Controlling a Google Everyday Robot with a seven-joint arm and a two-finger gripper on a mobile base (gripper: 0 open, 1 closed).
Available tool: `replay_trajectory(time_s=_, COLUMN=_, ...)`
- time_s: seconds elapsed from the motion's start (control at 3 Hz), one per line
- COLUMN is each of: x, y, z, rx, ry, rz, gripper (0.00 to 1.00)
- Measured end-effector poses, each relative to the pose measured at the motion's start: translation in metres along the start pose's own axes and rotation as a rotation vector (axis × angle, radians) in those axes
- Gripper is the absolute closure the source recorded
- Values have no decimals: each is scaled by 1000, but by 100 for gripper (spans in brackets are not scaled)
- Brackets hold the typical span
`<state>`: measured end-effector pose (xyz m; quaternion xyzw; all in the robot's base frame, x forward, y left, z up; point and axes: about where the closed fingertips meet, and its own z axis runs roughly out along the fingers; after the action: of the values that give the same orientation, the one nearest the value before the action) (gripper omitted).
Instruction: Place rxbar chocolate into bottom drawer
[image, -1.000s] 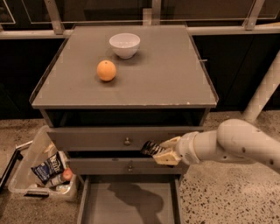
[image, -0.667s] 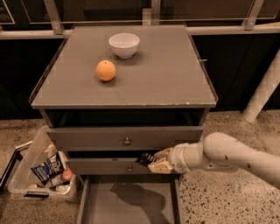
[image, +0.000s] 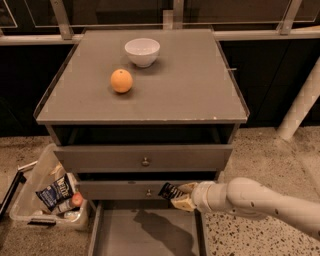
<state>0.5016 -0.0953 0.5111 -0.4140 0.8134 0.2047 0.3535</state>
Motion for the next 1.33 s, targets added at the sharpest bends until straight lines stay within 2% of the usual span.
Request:
replay_trajectory(time_s=0.33, x=25, y=-10, z=9, rx=72, ry=-35, rz=-2, gripper=100)
replay_trajectory(time_s=0.67, x=25, y=-10, z=9, rx=72, ry=-35, rz=-2, gripper=100)
replay_trajectory(time_s=1.0, x=33, y=-9, z=24, rx=48, ry=-25, rz=11, gripper=100)
replay_trajectory(time_s=1.33, x=59, y=-11, z=50, rx=20, ry=-31, rz=47, gripper=100)
